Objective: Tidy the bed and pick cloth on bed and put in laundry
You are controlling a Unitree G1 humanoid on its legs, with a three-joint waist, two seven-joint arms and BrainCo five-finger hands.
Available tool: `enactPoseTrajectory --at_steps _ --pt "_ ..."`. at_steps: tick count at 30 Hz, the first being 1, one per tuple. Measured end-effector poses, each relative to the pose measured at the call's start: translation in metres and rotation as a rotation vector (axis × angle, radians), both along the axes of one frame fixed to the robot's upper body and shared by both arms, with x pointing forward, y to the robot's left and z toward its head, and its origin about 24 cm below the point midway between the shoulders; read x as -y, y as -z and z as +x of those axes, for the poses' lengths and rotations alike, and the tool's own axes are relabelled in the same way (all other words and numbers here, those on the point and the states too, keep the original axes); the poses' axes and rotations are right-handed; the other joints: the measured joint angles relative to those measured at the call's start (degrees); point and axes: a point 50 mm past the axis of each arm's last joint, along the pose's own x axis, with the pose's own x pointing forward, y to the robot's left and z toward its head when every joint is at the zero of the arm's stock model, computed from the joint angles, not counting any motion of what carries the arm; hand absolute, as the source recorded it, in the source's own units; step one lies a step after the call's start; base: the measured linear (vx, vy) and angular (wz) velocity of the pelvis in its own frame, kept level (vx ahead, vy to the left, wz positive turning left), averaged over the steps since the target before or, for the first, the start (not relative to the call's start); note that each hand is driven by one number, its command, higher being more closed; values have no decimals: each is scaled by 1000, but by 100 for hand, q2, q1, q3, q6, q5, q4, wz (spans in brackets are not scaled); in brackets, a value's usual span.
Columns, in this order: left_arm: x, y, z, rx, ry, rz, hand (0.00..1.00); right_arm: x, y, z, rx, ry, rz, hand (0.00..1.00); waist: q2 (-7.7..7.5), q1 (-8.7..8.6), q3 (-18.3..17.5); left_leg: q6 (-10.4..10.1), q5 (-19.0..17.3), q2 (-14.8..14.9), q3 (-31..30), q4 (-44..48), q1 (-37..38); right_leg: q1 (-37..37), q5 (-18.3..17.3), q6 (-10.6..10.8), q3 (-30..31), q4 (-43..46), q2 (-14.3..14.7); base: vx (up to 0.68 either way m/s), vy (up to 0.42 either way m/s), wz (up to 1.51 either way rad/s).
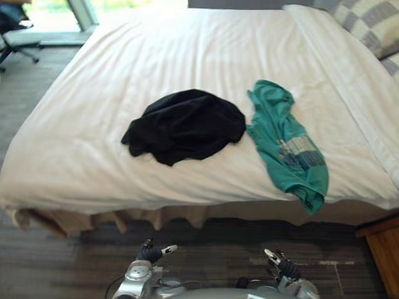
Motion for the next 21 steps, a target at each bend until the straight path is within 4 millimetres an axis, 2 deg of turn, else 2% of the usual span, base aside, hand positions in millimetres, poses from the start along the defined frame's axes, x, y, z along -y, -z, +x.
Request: enactPoseTrajectory --at_steps 1,2,3,4,5,8,9,11,12,13,14,15,17,19,20,21 --pt "1 0 0 1 -11 -14 0 -3 0 0 1 -14 -1 0 -5 2 4 35 -162 -386 5 -497 -33 7 -4 0 226 -1 -70 140 77 -96" --pt "2 0 0 1 -14 -18 0 -4 1 -1 -1 -14 3 0 -3 -10 3 61 -151 -495 39 -752 -32 3 -13 22 265 -3 -73 139 96 -86" --pt "3 1 -1 -2 -15 -28 0 -4 0 0 8 -10 3 0 51 -49 12 232 50 -654 178 -1431 5 4 -44 98 345 -14 -30 132 132 -51" --pt "8 3 -3 -14 -7 -48 0 2 -2 1 19 -8 -12 0 241 -69 -2 556 525 -631 289 -2045 3 19 -121 214 405 0 171 150 159 -41" --pt "8 3 -3 -15 -8 -52 0 2 -2 0 18 -3 -13 0 281 -71 -11 762 353 -589 334 -2093 72 42 -168 246 426 11 218 176 192 -7" --pt "2 1 1 -8 20 -32 0 -11 1 -1 11 -43 -1 0 -72 -20 -72 733 396 -912 469 -2563 179 -16 -297 364 106 130 -34 127 100 13" --pt "0 1 0 -18 23 -35 0 -15 1 -1 15 -49 6 0 -136 -20 -80 753 471 -1082 471 -2826 297 -29 -341 411 -114 188 -158 131 58 12" --pt "1 2 -1 -36 32 -39 0 -18 0 2 26 -52 11 0 -173 -21 -95 793 489 -1308 472 -3198 514 -191 -524 479 -279 673 -340 104 52 3" --pt "2 3 -3 -53 26 -47 0 -15 -2 6 47 -66 -10 0 -41 -33 -29 766 514 -1410 471 -3508 746 -481 -613 561 -411 1477 -457 83 70 -1" --pt "5 4 -4 -59 27 -55 0 -11 -4 9 62 -64 -25 0 4 -50 7 760 518 -1445 458 -3672 900 -647 -600 583 -497 1987 -524 83 78 7" --pt "6 5 -5 -70 32 -58 0 -7 -5 9 75 -63 -39 0 3 -62 23 764 543 -1484 337 -3809 1079 -959 -539 650 -677 2866 -613 170 36 45" --pt "7 4 -2 -73 42 -56 0 -6 -6 10 88 -55 -45 0 80 -116 26 791 558 -1467 43 -3770 1170 -1120 -794 548 -761 3194 -625 149 11 66" --pt "3 5 -1 -87 42 -41 0 -11 -7 11 105 -49 -38 0 13 -222 38 758 560 -1374 -454 -3737 1150 -1165 -947 385 -729 2824 -415 189 -128 125" --pt "4 4 4 -78 47 -41 0 -12 -7 12 111 -36 -35 0 -13 -251 43 650 660 -1251 -1046 -3675 965 -1322 -855 306 -313 1988 -114 252 -235 167" --pt "1 3 4 -75 45 -32 0 -14 -5 8 100 -18 -26 0 -178 -241 4 551 742 -1362 -1314 -3654 851 -1216 -265 312 -13 1100 -133 214 -220 165" --pt "1 3 6 -70 40 -31 0 -16 -4 8 92 -1 -16 0 -223 -248 67 495 784 -1341 -1529 -3685 871 -1079 -197 310 -159 1025 -146 338 -302 137"
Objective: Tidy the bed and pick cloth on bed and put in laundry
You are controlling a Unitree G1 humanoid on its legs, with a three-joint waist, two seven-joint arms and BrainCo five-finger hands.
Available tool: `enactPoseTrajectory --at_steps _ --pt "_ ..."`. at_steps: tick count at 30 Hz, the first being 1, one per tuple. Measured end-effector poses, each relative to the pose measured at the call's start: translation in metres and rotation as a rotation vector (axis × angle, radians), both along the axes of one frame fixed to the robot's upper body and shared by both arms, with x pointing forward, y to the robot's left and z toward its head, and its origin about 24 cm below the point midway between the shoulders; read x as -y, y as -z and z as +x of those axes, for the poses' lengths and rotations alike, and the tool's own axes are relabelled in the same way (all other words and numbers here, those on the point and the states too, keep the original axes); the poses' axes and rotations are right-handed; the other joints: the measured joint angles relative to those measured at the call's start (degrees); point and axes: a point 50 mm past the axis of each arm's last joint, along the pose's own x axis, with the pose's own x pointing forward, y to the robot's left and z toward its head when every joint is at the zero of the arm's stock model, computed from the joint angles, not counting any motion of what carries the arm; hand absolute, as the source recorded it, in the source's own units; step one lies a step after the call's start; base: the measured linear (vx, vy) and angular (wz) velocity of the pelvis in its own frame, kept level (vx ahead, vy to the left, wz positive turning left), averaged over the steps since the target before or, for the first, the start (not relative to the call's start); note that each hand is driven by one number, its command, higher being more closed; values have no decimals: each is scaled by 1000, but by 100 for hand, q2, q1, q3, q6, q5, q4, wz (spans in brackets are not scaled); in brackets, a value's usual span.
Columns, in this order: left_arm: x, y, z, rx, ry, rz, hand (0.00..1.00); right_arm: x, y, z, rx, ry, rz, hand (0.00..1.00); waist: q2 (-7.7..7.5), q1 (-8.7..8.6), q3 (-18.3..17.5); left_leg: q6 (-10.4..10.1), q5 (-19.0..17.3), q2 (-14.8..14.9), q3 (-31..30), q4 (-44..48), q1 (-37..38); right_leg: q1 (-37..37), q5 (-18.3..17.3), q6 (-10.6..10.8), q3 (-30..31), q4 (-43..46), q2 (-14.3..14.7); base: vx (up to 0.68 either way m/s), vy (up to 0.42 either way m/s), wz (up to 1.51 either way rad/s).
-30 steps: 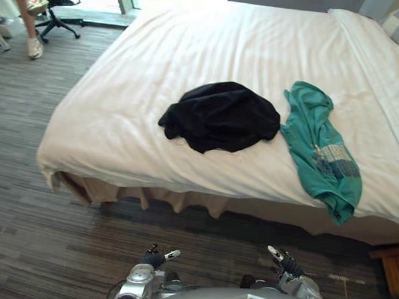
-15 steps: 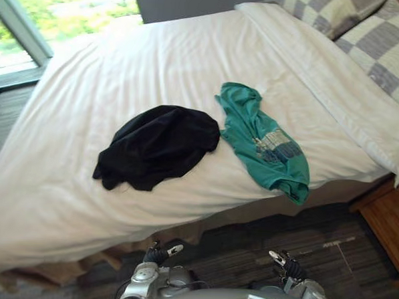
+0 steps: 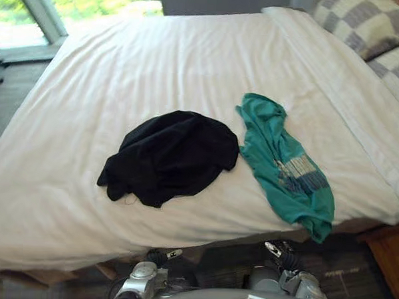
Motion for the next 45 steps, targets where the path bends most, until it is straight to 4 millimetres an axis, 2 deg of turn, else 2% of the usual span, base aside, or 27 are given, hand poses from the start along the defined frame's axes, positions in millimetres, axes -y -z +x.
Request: enactPoseTrajectory --at_steps 1,4,8,13,17,19,25,28,31,33,34,35,36,37,39,41,43,45 --pt "2 1 -3 3 -30 -9 0 6 1 -1 -15 17 -13 0 177 128 -37 -113 139 151 -48 -187 -2 39 21 -38 -107 -142 157 245 -209 77" --pt "-1 4 -15 -6 -143 -40 0 11 4 -6 -58 67 -5 0 283 152 -24 -214 200 348 -88 -441 172 295 62 -117 -285 -433 361 180 -146 24" --pt "-2 4 -17 -7 -220 -55 0 12 8 -15 -129 170 34 0 254 186 -21 -225 194 342 -67 -519 374 596 66 -123 -321 -681 372 97 -33 4" --pt "-15 8 -35 -40 -452 -59 0 17 14 -32 -219 461 79 0 139 228 -86 -229 189 299 118 -616 391 737 286 -101 -274 -1140 339 -8 36 -7" --pt "-19 9 -46 -65 -564 -57 0 16 17 -48 -268 619 111 0 109 238 -134 -219 183 288 250 -628 453 818 353 -98 -198 -1250 318 -48 21 -15" --pt "-17 11 -51 -81 -622 -74 0 17 18 -58 -292 704 121 0 134 225 -169 -209 187 302 295 -664 492 866 384 -99 -184 -1332 330 -67 8 -13" --pt "-12 16 -78 -167 -999 -123 0 29 18 -103 -357 1076 95 0 330 293 -336 -205 177 381 560 -695 491 873 425 -106 -156 -1421 375 -17 -14 -6" --pt "-23 14 -92 -180 -1210 -92 0 51 11 -116 -319 1229 22 0 370 375 -454 -214 171 452 908 -695 497 874 413 -108 -165 -1419 375 14 1 1" --pt "-58 3 -100 -83 -1420 4 0 87 -7 -115 -180 1358 -90 0 342 406 -556 -241 166 483 1160 -695 533 896 370 -87 -184 -1394 345 56 15 4" --pt "-95 -13 -99 40 -1521 100 0 113 -22 -111 -79 1380 -168 0 300 469 -582 -250 138 482 1167 -696 602 959 308 -86 -197 -1359 337 43 13 4" --pt "-127 -31 -97 156 -1567 177 0 132 -35 -109 -1 1392 -237 0 282 485 -637 -248 120 485 1166 -696 604 961 248 -84 -243 -1312 329 44 -5 14" --pt "-144 -42 -96 228 -1587 223 0 144 -44 -108 42 1387 -282 0 250 483 -691 -269 104 486 1162 -696 602 961 218 -85 -262 -1296 330 66 -11 13" --pt "-153 -49 -95 267 -1599 247 0 150 -48 -107 63 1384 -307 0 222 483 -725 -277 96 487 1162 -696 602 960 202 -87 -265 -1289 330 85 -7 8" --pt "-188 -78 -94 416 -1616 364 0 174 -70 -98 168 1339 -413 0 218 487 -854 -302 66 485 1160 -695 602 953 141 -83 -273 -1270 329 95 -7 4" --pt "-211 -102 -90 527 -1611 442 0 191 -91 -82 266 1297 -475 0 195 482 -960 -319 53 478 1149 -666 602 954 100 -77 -280 -1266 328 107 -5 4" --pt "-226 -126 -83 636 -1577 541 0 202 -111 -64 366 1248 -520 0 194 471 -979 -320 53 461 1119 -665 593 958 84 -85 -304 -1268 322 96 -3 9" --pt "-235 -147 -71 739 -1535 614 0 211 -130 -45 457 1207 -550 0 217 454 -975 -320 53 456 1054 -665 597 963 75 -84 -322 -1267 313 66 -15 14" --pt "-243 -179 -55 909 -1474 705 0 214 -153 -17 557 1105 -599 0 217 371 -963 -319 53 429 1005 -608 578 931 54 -82 -320 -1264 310 36 1 6"
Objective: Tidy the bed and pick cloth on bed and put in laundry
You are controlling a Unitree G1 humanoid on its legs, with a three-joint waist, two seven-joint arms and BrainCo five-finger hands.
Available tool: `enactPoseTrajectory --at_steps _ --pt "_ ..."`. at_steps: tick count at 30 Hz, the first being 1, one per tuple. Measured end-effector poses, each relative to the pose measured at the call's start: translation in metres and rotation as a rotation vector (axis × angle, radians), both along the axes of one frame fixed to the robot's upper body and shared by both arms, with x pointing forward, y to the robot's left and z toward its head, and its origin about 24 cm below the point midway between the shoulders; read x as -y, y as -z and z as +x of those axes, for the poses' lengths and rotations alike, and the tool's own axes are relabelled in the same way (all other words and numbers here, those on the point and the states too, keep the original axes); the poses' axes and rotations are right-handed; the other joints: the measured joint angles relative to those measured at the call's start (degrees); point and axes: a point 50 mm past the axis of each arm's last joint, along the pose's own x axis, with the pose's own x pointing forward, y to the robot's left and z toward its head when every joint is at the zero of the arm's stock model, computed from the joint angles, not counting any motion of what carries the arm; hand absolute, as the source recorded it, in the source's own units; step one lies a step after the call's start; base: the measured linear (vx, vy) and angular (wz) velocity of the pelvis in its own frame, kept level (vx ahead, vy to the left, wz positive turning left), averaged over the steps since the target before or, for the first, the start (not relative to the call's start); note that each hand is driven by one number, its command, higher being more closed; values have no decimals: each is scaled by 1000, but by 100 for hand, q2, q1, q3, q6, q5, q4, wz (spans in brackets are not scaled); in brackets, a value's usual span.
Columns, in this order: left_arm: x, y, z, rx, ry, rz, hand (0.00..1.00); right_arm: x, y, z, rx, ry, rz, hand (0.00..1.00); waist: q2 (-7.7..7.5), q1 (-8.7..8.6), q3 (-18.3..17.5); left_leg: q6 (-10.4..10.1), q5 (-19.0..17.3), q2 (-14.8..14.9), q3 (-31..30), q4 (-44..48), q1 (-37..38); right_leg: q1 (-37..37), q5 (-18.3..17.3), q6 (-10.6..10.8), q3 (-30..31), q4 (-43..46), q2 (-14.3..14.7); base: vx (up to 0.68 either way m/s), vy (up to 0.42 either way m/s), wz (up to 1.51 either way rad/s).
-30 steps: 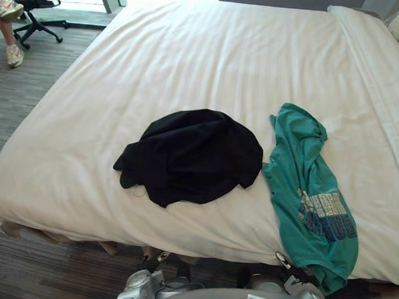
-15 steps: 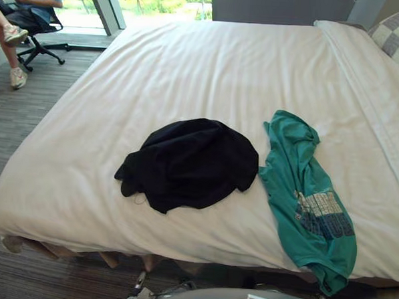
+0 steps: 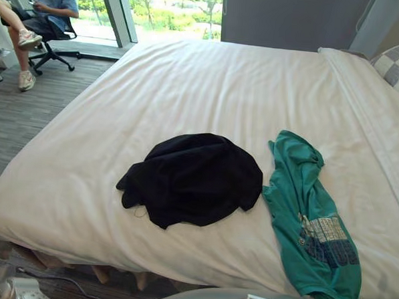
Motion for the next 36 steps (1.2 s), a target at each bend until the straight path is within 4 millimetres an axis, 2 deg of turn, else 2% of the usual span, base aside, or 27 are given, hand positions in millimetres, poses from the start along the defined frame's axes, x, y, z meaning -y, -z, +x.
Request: enactPoseTrajectory --at_steps 2,4,6,8,10,13,16,20,22,24,27,30,33,36 --pt "3 -28 17 32 65 152 0 -6 -20 25 9 -103 -96 0 40 -12 26 4 -3 -24 -32 53 -10 9 -11 -12 4 -4 2 0 0 0" --pt "16 -54 43 55 185 291 0 -16 -36 44 19 -204 -182 0 65 -37 82 44 -31 -24 -137 138 -33 40 -19 -26 6 -3 8 -19 -40 6" --pt "40 -83 72 55 356 461 0 -33 -54 63 6 -344 -293 0 148 -141 165 59 -96 -8 -202 260 -116 33 -19 -30 -2 -1 22 -38 -32 8" --pt "63 -98 92 23 500 577 0 -46 -62 74 -4 -454 -357 0 180 -227 201 88 -133 -6 -240 334 -147 34 -18 -31 5 4 21 -21 -14 1" --pt "99 -112 116 -13 708 694 0 -65 -67 87 4 -600 -404 0 190 -335 235 93 -173 2 -303 407 -191 29 -17 -32 7 9 25 -8 -11 -2" --pt "122 -117 127 -84 872 809 0 -82 -68 97 -19 -737 -455 0 168 -491 368 108 -183 9 -311 440 -203 22 -16 -34 27 48 28 -9 -17 -10" --pt "121 -113 135 -156 961 824 0 -87 -65 98 -46 -801 -473 0 166 -502 377 115 -187 9 -310 480 -189 25 -15 -35 83 50 26 24 -19 -9" --pt "125 -109 156 -249 1124 832 0 -105 -63 109 -57 -939 -490 0 177 -499 499 115 -187 15 -307 499 -138 35 -17 -36 137 50 29 -18 -11 -2" --pt "130 -94 168 -320 1216 782 0 -114 -61 113 -61 -1002 -496 0 216 -499 523 115 -187 11 -307 499 -150 29 -17 -36 137 50 24 -35 -11 1" --pt "135 -64 178 -441 1344 647 0 -122 -58 116 -63 -1048 -488 0 214 -513 525 115 -186 13 -302 499 -163 15 -16 -37 139 52 26 0 0 0" --pt "146 -23 181 -596 1499 476 0 -126 -58 119 -60 -1068 -485 0 194 -539 553 114 -184 20 -266 498 -243 -94 -15 -39 186 114 31 3 -4 -5" --pt "157 8 179 -709 1605 355 0 -125 -58 121 -60 -1072 -473 0 173 -628 600 114 -183 13 -236 498 -292 -175 -12 -42 219 164 22 8 2 -5" --pt "165 26 179 -818 1664 329 0 -128 -64 122 -40 -1093 -485 0 192 -643 711 116 -180 19 -66 500 -316 -329 -5 -52 388 243 30 -17 13 -25" --pt "169 30 188 -885 1680 350 0 -131 -73 124 1 -1115 -509 0 240 -689 854 147 -137 13 61 501 -420 -506 69 -63 509 260 32 -41 10 -21"
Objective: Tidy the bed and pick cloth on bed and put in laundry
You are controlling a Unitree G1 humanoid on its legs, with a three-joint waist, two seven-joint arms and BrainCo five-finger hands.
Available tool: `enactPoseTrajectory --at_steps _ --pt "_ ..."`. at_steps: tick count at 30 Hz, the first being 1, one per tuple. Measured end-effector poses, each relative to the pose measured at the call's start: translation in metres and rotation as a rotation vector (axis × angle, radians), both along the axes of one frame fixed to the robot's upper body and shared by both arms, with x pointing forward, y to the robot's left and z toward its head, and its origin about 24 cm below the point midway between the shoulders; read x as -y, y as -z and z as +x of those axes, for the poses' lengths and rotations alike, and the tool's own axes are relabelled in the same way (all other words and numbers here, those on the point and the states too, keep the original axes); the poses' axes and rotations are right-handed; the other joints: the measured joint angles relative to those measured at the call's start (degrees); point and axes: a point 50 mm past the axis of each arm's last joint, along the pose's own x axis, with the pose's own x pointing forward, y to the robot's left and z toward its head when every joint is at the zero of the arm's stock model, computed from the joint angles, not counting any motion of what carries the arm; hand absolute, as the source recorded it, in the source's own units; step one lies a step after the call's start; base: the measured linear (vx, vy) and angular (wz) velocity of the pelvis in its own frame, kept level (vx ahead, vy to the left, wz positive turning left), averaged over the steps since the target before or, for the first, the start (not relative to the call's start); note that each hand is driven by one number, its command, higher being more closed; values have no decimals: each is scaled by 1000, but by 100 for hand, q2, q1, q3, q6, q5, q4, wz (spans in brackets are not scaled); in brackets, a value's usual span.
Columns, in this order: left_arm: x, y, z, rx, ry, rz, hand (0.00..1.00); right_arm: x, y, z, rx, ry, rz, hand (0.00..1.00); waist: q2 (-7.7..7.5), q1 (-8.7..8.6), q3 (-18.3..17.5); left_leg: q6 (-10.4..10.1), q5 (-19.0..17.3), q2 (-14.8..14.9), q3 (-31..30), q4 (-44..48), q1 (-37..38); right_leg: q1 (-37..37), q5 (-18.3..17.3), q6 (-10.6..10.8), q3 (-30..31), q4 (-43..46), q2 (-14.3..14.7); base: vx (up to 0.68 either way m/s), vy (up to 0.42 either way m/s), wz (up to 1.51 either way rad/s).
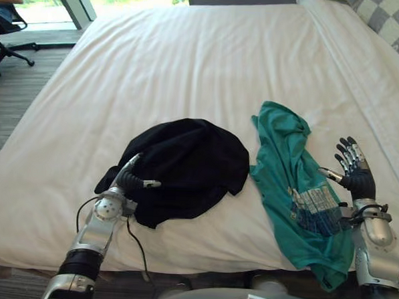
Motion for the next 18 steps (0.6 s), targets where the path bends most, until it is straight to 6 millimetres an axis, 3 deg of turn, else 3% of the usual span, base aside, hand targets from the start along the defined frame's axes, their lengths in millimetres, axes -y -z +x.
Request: enactPoseTrajectory --at_steps 3,4,10,14,18 --pt "5 -2 13 4 22 49 0 -5 -17 12 61 -50 -8 0 53 -90 218 27 47 -7 143 1 -152 -244 93 1 142 46 6 -69 11 -20" --pt "8 -4 19 17 25 59 100 -7 -25 15 91 -68 -22 0 91 -123 297 43 83 -18 155 -2 -236 -342 141 4 155 46 -3 -87 9 -15" --pt "25 -16 43 79 87 79 100 -18 -38 25 134 -137 -31 0 164 -142 523 77 226 -35 287 -20 -383 -555 295 1 271 45 -4 -83 -7 -9" --pt "45 -10 42 50 219 87 100 -29 -47 35 152 -203 -56 0 224 -250 563 111 249 -89 301 -79 -370 -583 345 50 300 44 -43 -56 15 -3" --pt "74 -5 35 14 379 14 100 -41 -51 44 116 -261 -176 0 306 -219 694 173 296 -212 281 -114 -376 -598 407 142 292 46 -165 -51 41 1"
